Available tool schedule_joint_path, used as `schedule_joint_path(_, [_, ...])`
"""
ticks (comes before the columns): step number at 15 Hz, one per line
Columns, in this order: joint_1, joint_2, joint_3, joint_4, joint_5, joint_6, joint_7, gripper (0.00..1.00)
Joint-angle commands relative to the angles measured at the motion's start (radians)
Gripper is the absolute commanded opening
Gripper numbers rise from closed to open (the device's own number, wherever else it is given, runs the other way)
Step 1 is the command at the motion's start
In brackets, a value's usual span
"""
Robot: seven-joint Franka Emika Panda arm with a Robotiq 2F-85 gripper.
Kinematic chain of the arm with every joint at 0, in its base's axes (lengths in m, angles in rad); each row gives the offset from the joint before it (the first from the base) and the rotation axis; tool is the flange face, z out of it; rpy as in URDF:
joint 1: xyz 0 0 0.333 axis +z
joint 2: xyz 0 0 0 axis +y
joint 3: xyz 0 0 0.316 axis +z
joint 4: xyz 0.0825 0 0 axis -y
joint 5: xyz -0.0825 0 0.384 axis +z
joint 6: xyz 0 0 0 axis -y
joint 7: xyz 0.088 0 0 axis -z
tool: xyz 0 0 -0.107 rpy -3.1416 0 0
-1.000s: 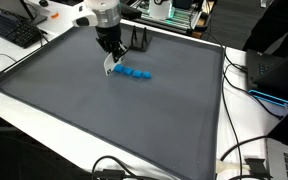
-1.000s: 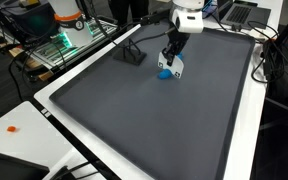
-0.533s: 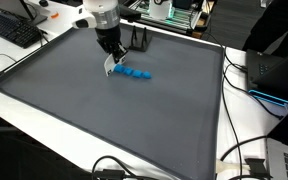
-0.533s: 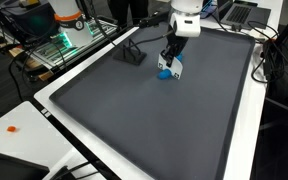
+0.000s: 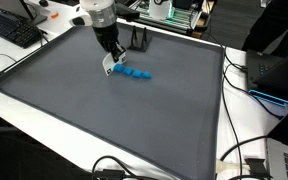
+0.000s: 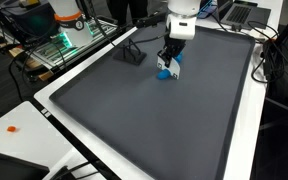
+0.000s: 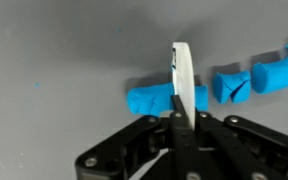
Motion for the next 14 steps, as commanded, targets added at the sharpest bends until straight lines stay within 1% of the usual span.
schedule_joint_path(1, [0.003, -0.033, -0.024, -0.071, -0.023, -0.006, 0.053, 0.01])
schedule_joint_path(4, [0.004, -0.052, -0.031, -0.093, -0.026, -0.006, 0.080, 0.01])
schedule_joint_path(12, [-0.015, -0.041, 0.029, -0.123, 0.078, 0.013, 0.012, 0.01])
schedule_joint_path(14, [-0.013, -0.045, 0.031, -0.120, 0.086, 0.013, 0.006, 0.01])
